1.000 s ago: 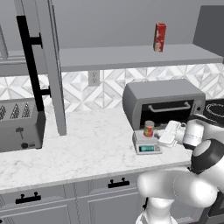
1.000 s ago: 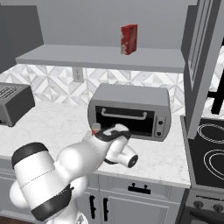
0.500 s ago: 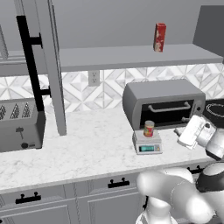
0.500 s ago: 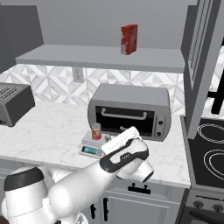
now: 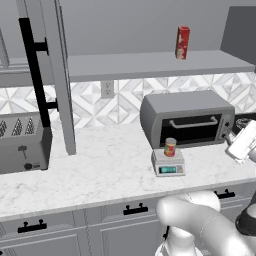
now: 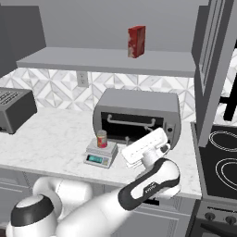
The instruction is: Pick the canned food and place it on the digital scale for weighing, and close the cabinet.
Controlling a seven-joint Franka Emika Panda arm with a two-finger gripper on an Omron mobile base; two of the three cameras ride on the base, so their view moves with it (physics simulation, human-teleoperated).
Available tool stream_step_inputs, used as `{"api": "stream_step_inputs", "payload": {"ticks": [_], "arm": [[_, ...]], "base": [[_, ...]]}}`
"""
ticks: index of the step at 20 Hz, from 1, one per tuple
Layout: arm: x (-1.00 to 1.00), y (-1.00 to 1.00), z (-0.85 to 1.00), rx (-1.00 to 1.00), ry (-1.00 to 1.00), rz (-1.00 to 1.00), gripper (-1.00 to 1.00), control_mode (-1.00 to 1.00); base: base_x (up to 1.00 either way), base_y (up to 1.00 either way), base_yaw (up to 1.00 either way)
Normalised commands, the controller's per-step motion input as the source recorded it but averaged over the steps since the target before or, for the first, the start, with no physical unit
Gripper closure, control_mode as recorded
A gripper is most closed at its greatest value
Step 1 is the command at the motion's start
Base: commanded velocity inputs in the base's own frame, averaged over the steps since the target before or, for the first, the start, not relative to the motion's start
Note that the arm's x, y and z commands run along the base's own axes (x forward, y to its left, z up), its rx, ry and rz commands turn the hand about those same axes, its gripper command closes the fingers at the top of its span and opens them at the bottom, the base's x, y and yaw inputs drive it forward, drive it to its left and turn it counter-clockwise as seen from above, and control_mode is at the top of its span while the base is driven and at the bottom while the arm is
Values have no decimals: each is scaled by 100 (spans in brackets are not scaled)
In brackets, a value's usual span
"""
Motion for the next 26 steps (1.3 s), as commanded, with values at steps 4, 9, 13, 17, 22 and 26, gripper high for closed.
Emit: {"api": "stream_step_inputs", "payload": {"ticks": [4,9,13,17,22,26], "arm": [[-51,-57,52,6,-37,0,-100,-100],[-50,-71,14,8,-32,0,-100,-100],[-71,-85,37,12,-22,-1,-100,-100],[-54,-71,20,10,-6,-1,-100,-100],[-15,-56,15,5,15,-2,-100,-100],[0,-85,33,2,37,0,-100,-100]], "base": [[0,0,0],[0,0,0],[0,0,0],[0,0,0],[0,0,0],[0,0,0]]}}
